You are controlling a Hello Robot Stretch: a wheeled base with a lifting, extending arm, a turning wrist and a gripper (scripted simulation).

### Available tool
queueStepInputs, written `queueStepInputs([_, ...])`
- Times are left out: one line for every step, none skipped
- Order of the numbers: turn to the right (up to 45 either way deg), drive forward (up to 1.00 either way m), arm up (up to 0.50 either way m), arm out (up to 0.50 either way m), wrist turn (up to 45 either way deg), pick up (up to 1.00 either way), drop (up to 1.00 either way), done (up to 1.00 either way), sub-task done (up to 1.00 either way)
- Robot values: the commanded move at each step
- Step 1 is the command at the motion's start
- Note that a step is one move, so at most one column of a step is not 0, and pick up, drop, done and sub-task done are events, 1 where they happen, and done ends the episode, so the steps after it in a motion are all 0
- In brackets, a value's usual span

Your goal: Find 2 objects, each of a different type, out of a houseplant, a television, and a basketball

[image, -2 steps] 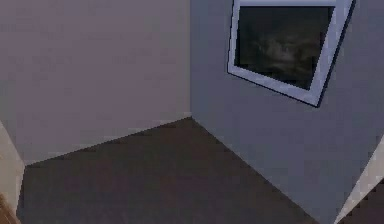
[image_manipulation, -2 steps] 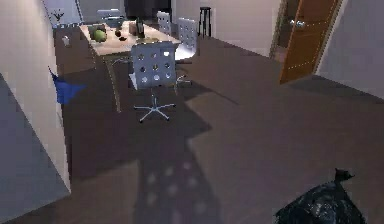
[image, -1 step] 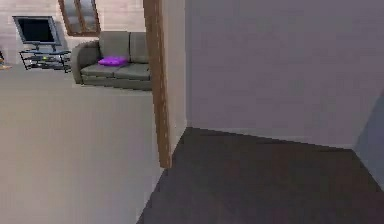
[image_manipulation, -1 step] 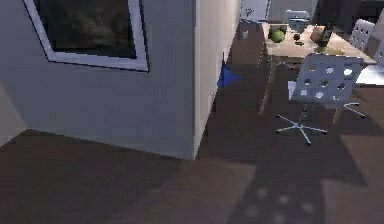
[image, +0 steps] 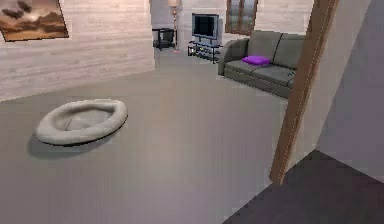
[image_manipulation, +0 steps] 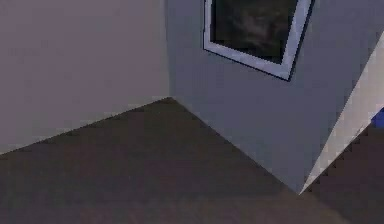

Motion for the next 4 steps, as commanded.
queueStepInputs([0.0, 1.0, 0.0, 0.0, 0.0, 0.0, 0.0, 0.0, 0.0])
queueStepInputs([0.0, 1.0, 0.0, 0.0, 0.0, 0.0, 0.0, 0.0, 0.0])
queueStepInputs([0.0, 1.0, 0.0, 0.0, 0.0, 0.0, 0.0, 0.0, 0.0])
queueStepInputs([0.0, 1.0, 0.0, 0.0, 0.0, 0.0, 0.0, 0.0, 0.0])
